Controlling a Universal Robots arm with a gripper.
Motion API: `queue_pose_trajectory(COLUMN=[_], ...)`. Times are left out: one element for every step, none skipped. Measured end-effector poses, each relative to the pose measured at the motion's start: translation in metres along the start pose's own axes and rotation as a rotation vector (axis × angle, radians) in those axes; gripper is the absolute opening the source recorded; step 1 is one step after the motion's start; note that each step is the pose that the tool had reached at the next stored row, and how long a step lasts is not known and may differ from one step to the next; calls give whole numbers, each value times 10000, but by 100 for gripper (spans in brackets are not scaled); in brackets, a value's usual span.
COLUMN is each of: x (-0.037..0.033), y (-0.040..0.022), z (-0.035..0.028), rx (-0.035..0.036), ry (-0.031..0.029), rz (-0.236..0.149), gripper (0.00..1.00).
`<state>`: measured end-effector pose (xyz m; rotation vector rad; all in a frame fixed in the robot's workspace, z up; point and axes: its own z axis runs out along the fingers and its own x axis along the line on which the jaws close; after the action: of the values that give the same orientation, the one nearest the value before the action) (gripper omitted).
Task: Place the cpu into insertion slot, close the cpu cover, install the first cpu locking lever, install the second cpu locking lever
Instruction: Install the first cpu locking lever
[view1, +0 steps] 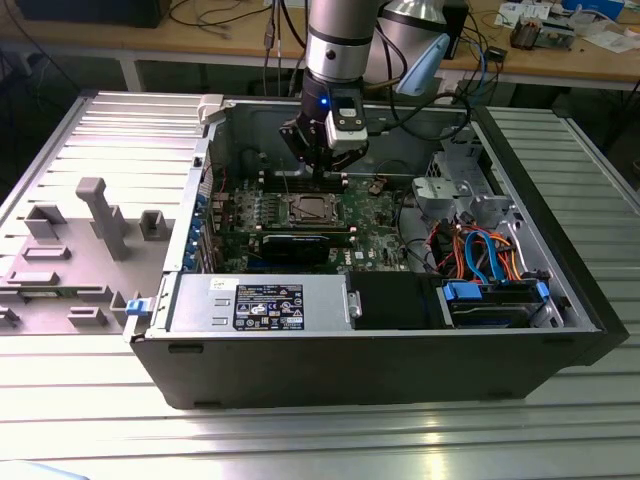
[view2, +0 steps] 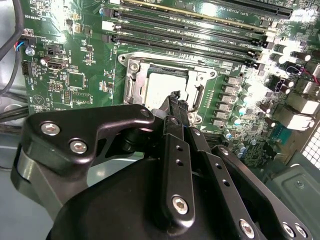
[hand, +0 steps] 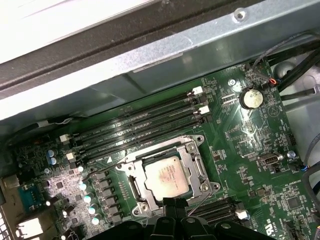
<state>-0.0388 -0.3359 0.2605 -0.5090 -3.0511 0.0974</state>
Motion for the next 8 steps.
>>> queue_pose_trajectory(x=[0, 0, 0, 0, 0, 0, 0, 0], y=[0, 0, 0, 0, 0, 0, 0, 0], z=[0, 0, 0, 0, 1, 1, 1, 1], rx=[1, 4, 5, 7, 9, 11, 13, 16], ry=[-2, -3, -5, -6, -9, -10, -12, -14], rz=[-17, -33, -48, -62, -87, -102, -121, -146], gripper=[11, 11, 11, 11, 11, 11, 11, 11])
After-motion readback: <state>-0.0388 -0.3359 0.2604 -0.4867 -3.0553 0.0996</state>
